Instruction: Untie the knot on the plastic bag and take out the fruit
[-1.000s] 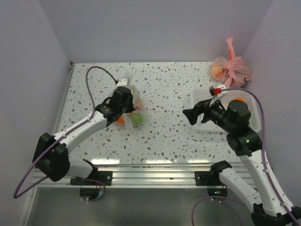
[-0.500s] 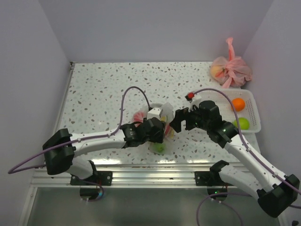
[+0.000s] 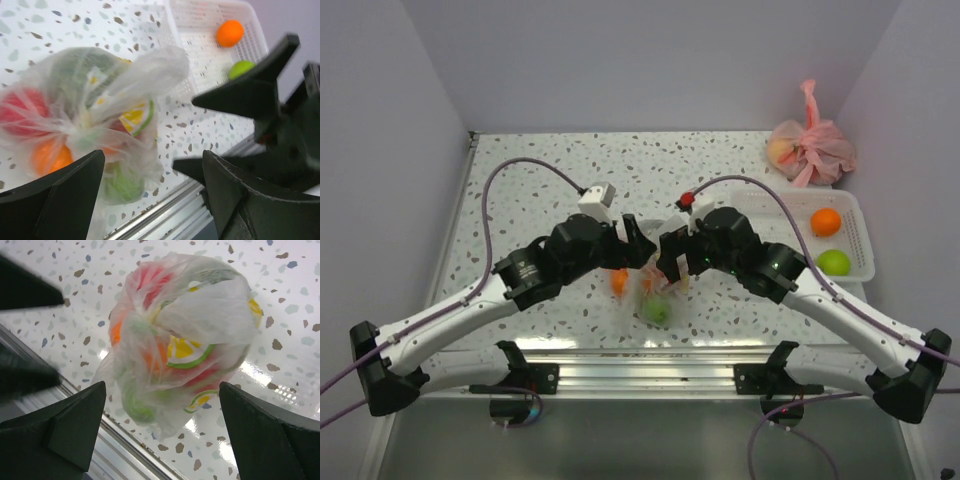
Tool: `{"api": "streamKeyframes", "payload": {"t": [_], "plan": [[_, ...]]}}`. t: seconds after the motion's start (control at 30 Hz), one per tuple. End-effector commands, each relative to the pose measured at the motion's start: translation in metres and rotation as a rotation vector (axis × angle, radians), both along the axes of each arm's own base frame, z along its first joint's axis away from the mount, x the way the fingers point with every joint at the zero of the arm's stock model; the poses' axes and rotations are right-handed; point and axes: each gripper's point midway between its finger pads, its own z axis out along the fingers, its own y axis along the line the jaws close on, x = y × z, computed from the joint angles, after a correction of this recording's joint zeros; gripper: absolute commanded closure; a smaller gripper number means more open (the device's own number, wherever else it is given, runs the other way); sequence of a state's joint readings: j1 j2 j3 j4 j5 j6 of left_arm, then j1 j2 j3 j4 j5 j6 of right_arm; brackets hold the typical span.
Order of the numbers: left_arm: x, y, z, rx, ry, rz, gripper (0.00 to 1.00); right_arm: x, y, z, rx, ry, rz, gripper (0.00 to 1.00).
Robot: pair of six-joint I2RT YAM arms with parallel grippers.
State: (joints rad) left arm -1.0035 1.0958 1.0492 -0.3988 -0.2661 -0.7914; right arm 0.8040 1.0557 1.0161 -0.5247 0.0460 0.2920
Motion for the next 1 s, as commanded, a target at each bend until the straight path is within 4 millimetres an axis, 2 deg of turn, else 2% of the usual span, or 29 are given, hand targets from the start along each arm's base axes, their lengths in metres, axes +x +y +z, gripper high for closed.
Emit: {"api": "streamKeyframes", "payload": {"t": [0.0, 0.03, 0.07, 0.1, 0.13, 0.2, 0.33, 0.4, 0.47, 0.6, 0.7, 0.73, 0.77, 0.83, 0.9, 0.97], "plan": [[0.017, 0.028, -0.019, 0.004, 0.054, 0.01, 0.16, 0.002, 0.013, 0.015, -0.078, -0.06, -0.016, 0.01], [0.019, 0.034, -0.031, 0.024, 0.073, -0.001, 0.16, -0.007, 0.023, 0.015, -0.096, -0.066, 0.016, 0.01], [0.031, 0.046, -0.037, 0.032, 0.081, 0.03, 0.16, -0.004, 0.024, 0.015, -0.122, -0.088, -0.006, 0.01], [0.034, 0.049, -0.042, 0.038, 0.087, 0.031, 0.16, -0.006, 0.03, 0.018, -0.13, -0.099, 0.0, 0.01], [0.036, 0.053, -0.051, 0.054, 0.1, 0.024, 0.16, -0.013, 0.041, 0.011, -0.163, -0.099, 0.03, 0.02], [0.043, 0.059, -0.062, 0.06, 0.132, 0.025, 0.16, -0.013, 0.049, 0.009, -0.192, -0.115, 0.033, 0.04], [0.05, 0.069, -0.083, 0.066, 0.16, 0.046, 0.17, -0.01, 0.065, -0.024, -0.267, -0.091, 0.046, 0.1], [0.054, 0.072, -0.088, 0.069, 0.167, 0.059, 0.17, -0.007, 0.066, -0.041, -0.287, -0.086, 0.03, 0.11], [0.055, 0.072, -0.097, 0.081, 0.184, 0.062, 0.17, -0.001, 0.062, -0.057, -0.319, -0.085, -0.006, 0.11], [0.055, 0.065, -0.103, 0.063, 0.197, 0.038, 0.18, 0.006, 0.049, -0.101, -0.334, -0.023, -0.045, 0.14], [0.057, 0.062, -0.103, 0.056, 0.194, 0.031, 0.18, 0.008, 0.032, -0.118, -0.286, 0.03, -0.089, 0.3], [0.059, 0.061, -0.102, 0.052, 0.188, 0.031, 0.18, 0.013, 0.025, -0.118, -0.262, 0.037, -0.113, 0.38], [0.06, 0.06, -0.102, 0.05, 0.188, 0.032, 0.18, 0.011, 0.024, -0.118, -0.238, 0.052, -0.102, 0.58], [0.063, 0.056, -0.098, 0.034, 0.181, 0.03, 0.18, 0.015, 0.016, -0.114, -0.191, 0.045, -0.108, 0.75], [0.065, 0.052, -0.099, 0.023, 0.19, 0.025, 0.18, 0.012, 0.019, -0.112, -0.159, 0.048, -0.066, 0.9], [0.07, 0.044, -0.094, -0.006, 0.192, 0.018, 0.18, 0.01, 0.02, -0.112, -0.157, 0.044, -0.038, 0.97]]}}
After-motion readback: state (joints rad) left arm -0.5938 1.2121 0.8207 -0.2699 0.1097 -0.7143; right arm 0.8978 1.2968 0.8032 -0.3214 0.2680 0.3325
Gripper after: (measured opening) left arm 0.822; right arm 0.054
